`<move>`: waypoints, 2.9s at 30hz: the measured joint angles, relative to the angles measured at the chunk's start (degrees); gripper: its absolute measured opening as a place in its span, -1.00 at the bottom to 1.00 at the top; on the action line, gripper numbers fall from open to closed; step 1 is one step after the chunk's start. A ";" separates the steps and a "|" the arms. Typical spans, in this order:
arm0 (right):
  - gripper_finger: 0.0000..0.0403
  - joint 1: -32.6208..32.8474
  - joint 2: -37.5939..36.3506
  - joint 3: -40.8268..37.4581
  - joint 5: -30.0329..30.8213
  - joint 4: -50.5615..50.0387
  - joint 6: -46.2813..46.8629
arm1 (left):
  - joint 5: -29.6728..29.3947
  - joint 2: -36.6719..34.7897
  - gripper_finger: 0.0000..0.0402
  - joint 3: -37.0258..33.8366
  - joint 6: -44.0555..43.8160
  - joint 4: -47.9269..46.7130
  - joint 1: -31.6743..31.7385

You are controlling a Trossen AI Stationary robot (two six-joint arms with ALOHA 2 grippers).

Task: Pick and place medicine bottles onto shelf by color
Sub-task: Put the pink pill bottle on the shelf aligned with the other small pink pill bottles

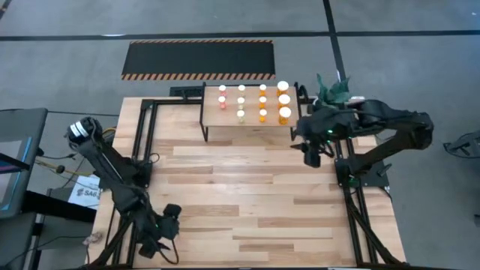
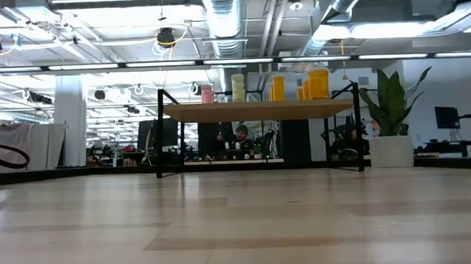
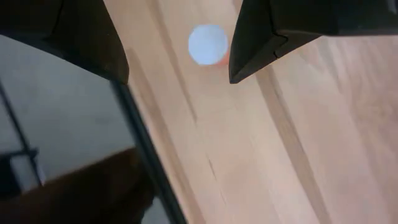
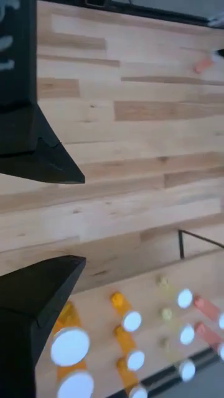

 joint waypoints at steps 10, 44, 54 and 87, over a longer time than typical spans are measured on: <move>0.08 1.46 -9.72 -11.21 2.86 9.95 6.30 | 1.84 7.26 0.31 0.05 8.98 -0.14 -0.43; 0.07 -6.31 -8.19 -13.40 2.80 11.94 2.00 | -0.83 7.18 -0.20 0.79 21.34 -3.65 -0.98; 0.07 -8.62 -8.19 -13.40 2.64 12.11 0.40 | -0.99 7.18 -0.25 0.79 21.60 -3.98 -0.98; 0.07 -8.67 -8.23 -13.35 2.60 13.31 -0.19 | -4.78 7.18 -0.47 6.16 22.80 -9.77 1.05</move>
